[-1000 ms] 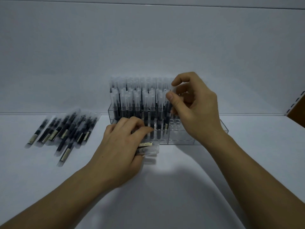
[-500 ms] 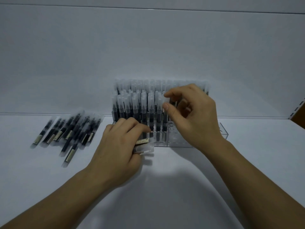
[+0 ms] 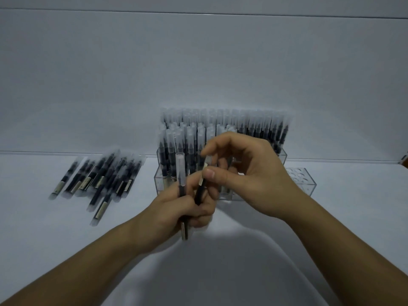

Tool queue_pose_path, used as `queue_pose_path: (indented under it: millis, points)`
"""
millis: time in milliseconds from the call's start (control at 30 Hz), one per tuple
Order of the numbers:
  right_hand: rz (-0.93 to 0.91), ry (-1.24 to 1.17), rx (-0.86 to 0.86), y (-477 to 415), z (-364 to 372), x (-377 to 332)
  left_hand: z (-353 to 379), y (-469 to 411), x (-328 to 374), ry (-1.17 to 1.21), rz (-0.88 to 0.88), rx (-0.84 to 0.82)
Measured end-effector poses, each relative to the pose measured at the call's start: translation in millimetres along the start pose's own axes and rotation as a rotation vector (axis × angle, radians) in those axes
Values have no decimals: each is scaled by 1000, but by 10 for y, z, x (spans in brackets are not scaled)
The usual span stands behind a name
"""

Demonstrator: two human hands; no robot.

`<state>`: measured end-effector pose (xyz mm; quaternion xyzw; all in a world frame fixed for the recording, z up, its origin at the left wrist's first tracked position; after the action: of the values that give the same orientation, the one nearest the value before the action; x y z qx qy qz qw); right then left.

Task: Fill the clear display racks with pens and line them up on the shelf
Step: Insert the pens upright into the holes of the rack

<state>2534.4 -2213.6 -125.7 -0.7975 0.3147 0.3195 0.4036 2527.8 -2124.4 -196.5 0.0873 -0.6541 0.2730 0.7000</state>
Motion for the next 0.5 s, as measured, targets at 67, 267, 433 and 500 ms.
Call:
queue_pose_path:
  millis: [67, 267, 433, 500]
  points:
    - [7, -34, 13, -6, -42, 27, -54, 10, -11, -21, -9, 24]
    - [7, -216, 199, 53, -420, 15, -335, 73, 18, -192, -18, 237]
    - [-11, 224, 95, 82, -472, -41, -378, 108, 137, -324, 76, 339]
    - [9, 433, -47, 62, -335, -19, -354, 126, 199, -384, 120, 357]
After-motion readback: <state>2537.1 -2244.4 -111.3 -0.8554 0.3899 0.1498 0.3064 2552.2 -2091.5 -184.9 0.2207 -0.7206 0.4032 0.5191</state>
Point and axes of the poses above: each hand's wrist, its own y-axis away from the middle knuckle, its own z-axis out of the palm, x = y × z, the point moved 10 cm from there along -y, towards the middle knuckle, and after that the axes turned 11 degrees about -x, right-handed, at the moved point
